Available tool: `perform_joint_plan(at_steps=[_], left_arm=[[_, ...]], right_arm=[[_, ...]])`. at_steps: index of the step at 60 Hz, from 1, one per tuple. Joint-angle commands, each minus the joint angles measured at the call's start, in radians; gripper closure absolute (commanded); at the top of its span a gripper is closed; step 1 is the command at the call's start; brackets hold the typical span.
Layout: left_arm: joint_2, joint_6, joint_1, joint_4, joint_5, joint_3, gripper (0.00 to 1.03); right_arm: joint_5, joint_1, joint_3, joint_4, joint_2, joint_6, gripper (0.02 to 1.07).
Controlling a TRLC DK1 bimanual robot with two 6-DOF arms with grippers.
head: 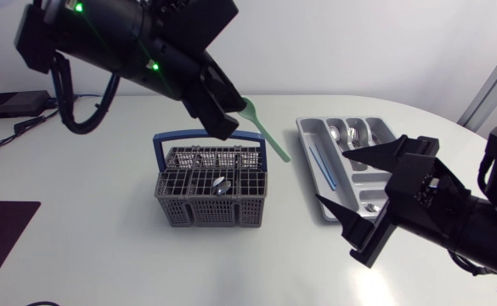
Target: Unload the cutlery basket into the drawer organizer.
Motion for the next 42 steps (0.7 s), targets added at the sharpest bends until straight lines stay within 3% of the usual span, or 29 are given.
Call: perform_joint_plan(at_steps=[1, 11, 30, 42], left_arm=[[-0.007, -0.114, -0.009, 0.038, 0.035, -0.055, 1.00], [0.039, -0.212, -0.002, 0.061, 0.099, -0.054, 1.00], [0.083, -0.338, 0.005, 0.064, 0.168, -0.052, 1.00], [0.092, -0.381, 0.025, 0.076, 0.205, -0.060, 1.00]], right_arm=[[0.057, 0.055, 0.022, 0.044, 0.027, 0.062, 0.15], [0.192, 0.170, 0.010, 0.164, 0.090, 0.068, 0.28], [0.360, 0.262, 0.002, 0.411, 0.223, 0.002, 0.54], [0.386, 0.283, 0.004, 0.481, 0.292, -0.015, 0.54]])
